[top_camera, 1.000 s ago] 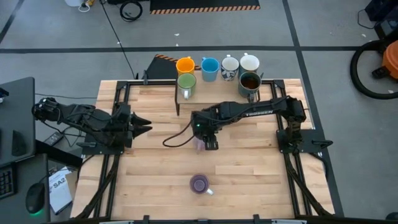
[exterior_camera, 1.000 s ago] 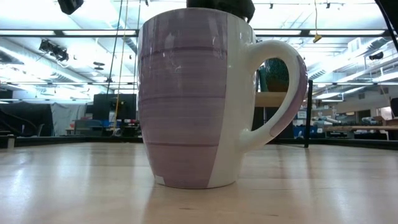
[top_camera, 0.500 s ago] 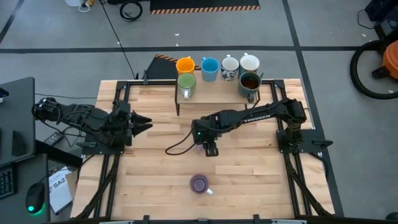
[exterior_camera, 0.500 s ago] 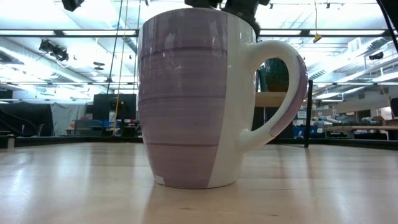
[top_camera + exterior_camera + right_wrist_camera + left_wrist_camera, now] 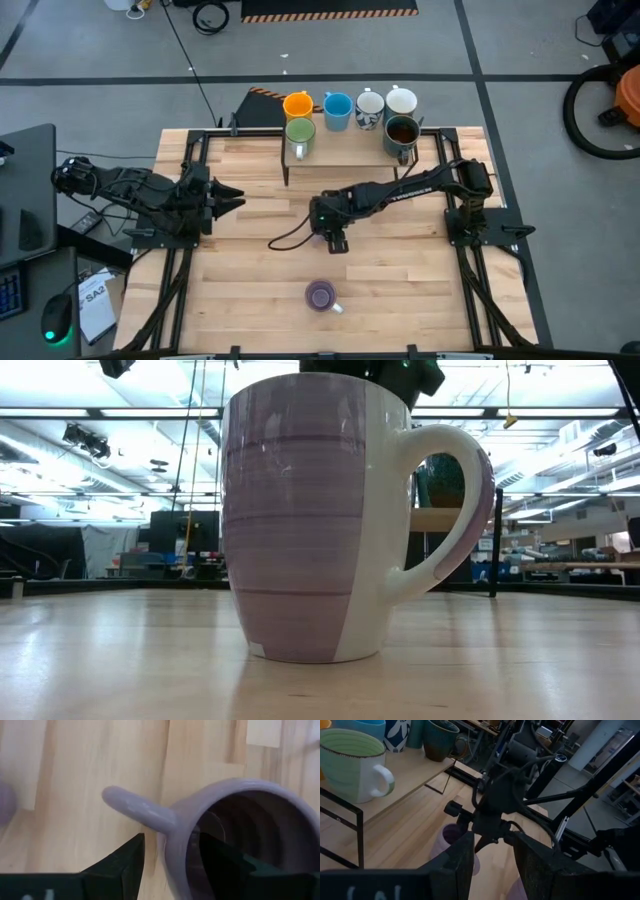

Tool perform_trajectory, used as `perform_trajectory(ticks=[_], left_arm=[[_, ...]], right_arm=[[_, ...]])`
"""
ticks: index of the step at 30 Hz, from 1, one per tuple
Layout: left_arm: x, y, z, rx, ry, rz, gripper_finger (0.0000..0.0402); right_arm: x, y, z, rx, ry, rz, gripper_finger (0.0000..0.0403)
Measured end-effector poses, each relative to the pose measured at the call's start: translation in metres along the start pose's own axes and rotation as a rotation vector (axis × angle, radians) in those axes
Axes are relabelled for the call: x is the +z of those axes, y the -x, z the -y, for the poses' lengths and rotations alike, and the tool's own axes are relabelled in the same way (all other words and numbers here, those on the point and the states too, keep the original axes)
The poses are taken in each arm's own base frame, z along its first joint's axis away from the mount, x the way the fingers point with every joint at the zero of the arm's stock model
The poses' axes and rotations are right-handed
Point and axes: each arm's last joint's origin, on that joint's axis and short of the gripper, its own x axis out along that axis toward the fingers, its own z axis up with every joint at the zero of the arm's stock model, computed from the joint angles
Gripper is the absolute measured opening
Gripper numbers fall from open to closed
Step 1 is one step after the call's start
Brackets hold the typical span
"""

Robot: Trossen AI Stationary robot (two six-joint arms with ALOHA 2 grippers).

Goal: Place coffee mugs
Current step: Put the purple mug on the shelf

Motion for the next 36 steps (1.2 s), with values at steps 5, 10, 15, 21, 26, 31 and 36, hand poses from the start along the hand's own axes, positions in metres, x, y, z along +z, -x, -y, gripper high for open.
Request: perform_trajectory(ticks=[5, 10, 15, 21, 26, 31, 36], left_arm=[[0.000, 0.000, 0.000, 0.000, 0.001, 0.000, 0.0142], [0.000, 0.000, 0.000, 0.000, 0.003, 0.000, 0.0142], [0.000, 0.000, 0.000, 0.000, 0.003, 0.000, 0.0142], [0.000, 0.000, 0.000, -0.001, 0.002, 0.000, 0.0142], [0.000, 0.000, 0.000, -0.001, 0.003, 0.000, 0.0142], [0.000, 0.000, 0.000, -0.001, 0.003, 0.000, 0.0142], [0.000, 0.000, 0.000, -0.003, 0.011, -0.002, 0.0142]], right_arm=[[-0.011, -0.010, 0.000, -0.014, -0.035, -0.021, 0.0186], [-0.011, -0.011, 0.000, -0.019, -0.047, -0.016, 0.0163], [-0.011, -0.011, 0.000, -0.004, -0.042, -0.019, 0.0132], [-0.014, -0.011, -0.002, 0.044, -0.008, -0.042, 0.0089], [-0.011, -0.003, -0.001, 0.070, 0.068, -0.085, 0.0056], [0.000, 0.011, 0.005, 0.098, 0.165, -0.070, 0.0046], [0.008, 0.028, 0.014, 0.093, 0.236, -0.087, 0.0046]])
